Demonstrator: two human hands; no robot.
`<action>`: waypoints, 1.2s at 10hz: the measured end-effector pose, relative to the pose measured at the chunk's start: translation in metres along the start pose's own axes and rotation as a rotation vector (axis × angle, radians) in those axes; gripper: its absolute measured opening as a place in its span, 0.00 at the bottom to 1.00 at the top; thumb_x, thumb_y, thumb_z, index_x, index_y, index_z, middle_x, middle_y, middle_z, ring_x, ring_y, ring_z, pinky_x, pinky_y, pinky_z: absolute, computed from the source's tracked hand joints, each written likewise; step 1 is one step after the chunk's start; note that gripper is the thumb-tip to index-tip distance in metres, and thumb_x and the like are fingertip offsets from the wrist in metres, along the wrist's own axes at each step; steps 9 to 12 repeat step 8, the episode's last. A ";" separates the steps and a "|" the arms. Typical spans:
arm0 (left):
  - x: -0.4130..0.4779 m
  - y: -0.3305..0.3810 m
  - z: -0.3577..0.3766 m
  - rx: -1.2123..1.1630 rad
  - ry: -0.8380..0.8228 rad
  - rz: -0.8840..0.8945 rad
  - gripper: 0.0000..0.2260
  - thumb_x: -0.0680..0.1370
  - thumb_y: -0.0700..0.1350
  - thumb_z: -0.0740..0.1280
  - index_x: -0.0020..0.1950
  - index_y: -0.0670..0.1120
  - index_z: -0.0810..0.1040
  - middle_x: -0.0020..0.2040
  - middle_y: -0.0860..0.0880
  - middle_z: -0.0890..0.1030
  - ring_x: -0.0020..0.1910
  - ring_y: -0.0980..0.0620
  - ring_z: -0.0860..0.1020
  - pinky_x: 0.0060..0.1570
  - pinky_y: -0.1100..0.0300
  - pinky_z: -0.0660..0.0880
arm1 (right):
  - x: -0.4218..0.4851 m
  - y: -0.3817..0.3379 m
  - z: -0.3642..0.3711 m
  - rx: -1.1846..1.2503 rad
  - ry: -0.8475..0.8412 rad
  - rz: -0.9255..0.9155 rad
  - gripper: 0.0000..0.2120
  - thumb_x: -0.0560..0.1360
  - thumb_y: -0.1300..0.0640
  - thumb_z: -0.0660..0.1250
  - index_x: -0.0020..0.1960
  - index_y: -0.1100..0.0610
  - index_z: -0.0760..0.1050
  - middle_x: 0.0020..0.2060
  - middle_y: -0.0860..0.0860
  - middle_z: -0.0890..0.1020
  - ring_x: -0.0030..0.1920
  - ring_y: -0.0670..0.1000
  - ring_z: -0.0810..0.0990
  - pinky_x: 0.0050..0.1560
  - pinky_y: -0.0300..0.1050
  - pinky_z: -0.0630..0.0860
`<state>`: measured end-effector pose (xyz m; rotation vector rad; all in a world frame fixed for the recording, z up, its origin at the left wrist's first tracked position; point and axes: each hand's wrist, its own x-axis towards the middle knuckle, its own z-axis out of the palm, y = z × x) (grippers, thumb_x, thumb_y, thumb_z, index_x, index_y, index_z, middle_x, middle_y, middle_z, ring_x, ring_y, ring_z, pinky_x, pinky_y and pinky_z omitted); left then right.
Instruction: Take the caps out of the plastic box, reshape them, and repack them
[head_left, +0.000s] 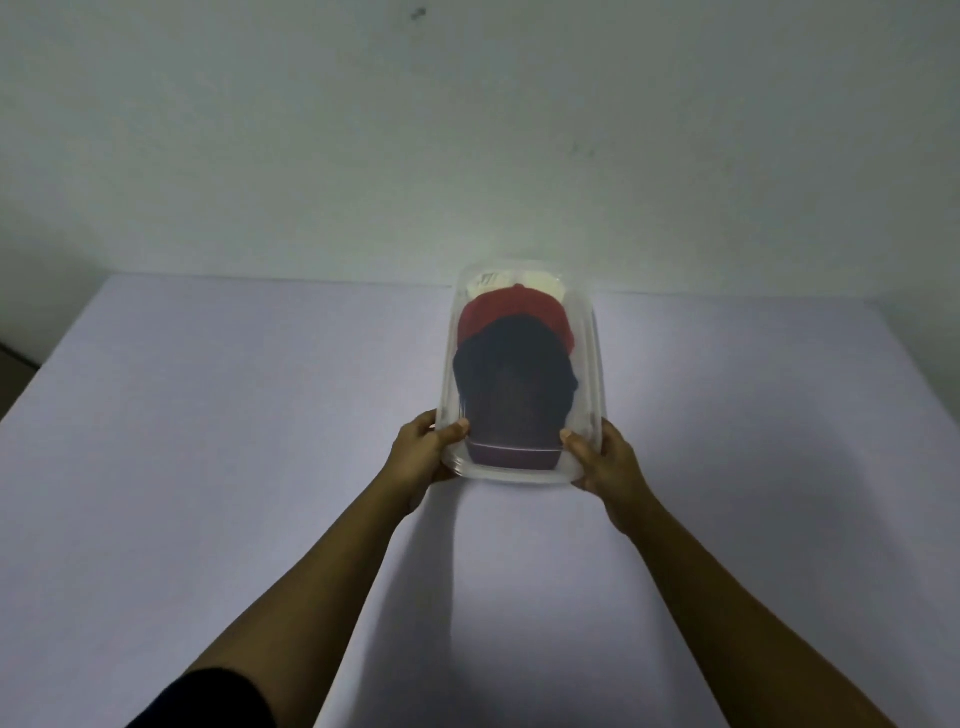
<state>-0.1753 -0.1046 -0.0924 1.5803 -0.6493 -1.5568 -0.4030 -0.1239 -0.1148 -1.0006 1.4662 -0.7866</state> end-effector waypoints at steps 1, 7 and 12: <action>0.026 0.007 0.012 0.006 -0.001 -0.013 0.18 0.76 0.44 0.67 0.66 0.42 0.72 0.58 0.41 0.79 0.54 0.39 0.79 0.49 0.46 0.80 | 0.026 0.000 -0.009 0.001 0.009 0.015 0.24 0.74 0.50 0.67 0.67 0.55 0.67 0.59 0.57 0.76 0.57 0.58 0.77 0.50 0.53 0.81; 0.032 0.027 0.027 0.564 0.208 0.193 0.31 0.79 0.56 0.59 0.77 0.47 0.53 0.78 0.47 0.57 0.75 0.44 0.60 0.70 0.47 0.61 | 0.040 -0.019 -0.011 -0.422 0.175 -0.265 0.35 0.73 0.37 0.62 0.73 0.55 0.61 0.70 0.56 0.68 0.69 0.57 0.68 0.68 0.57 0.69; 0.012 0.029 0.036 0.626 0.228 0.347 0.26 0.81 0.53 0.54 0.77 0.45 0.54 0.77 0.46 0.59 0.75 0.45 0.60 0.71 0.51 0.59 | 0.019 -0.026 -0.001 -0.527 0.196 -0.462 0.24 0.78 0.50 0.59 0.72 0.57 0.63 0.71 0.55 0.68 0.71 0.55 0.67 0.70 0.48 0.66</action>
